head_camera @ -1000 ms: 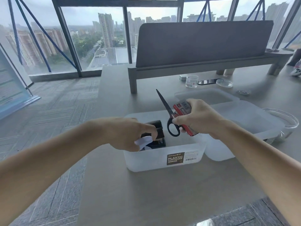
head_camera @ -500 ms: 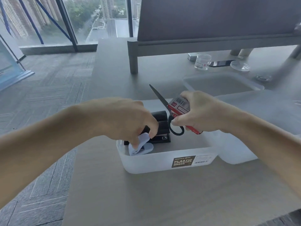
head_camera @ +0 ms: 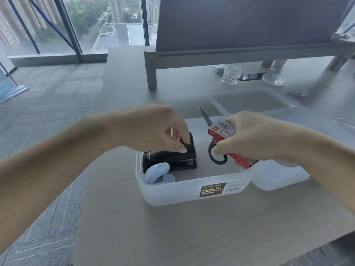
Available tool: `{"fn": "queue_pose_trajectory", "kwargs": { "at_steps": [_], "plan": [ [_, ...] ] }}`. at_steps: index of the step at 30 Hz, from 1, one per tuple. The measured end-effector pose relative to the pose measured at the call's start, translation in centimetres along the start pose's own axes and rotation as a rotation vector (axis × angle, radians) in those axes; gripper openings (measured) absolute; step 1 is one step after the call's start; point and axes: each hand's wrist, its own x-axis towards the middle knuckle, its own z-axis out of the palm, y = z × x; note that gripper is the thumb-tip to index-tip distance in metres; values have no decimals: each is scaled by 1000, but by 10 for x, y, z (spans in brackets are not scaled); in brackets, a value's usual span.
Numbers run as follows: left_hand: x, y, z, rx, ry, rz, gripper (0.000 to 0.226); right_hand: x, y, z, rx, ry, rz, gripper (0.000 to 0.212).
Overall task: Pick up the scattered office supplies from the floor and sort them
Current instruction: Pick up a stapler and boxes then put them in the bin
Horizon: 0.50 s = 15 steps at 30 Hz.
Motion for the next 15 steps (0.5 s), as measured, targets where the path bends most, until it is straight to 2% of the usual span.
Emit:
{"fn": "queue_pose_trajectory", "kwargs": {
  "at_steps": [4,9,13,15],
  "plan": [
    [15,7,9,35,76,19,30,-5,-5,-1,2,-61,82,29],
    [19,-7,20,85,145,-13,31,-12,-7,-11,-78,-79,147,23],
    [6,-18,21,43,222,-36,32,-15,-3,-16,-204,-144,188,42],
    [2,-17,23,18,227,-40,32,-16,-2,-15,-219,-176,181,37]
  ]
}}
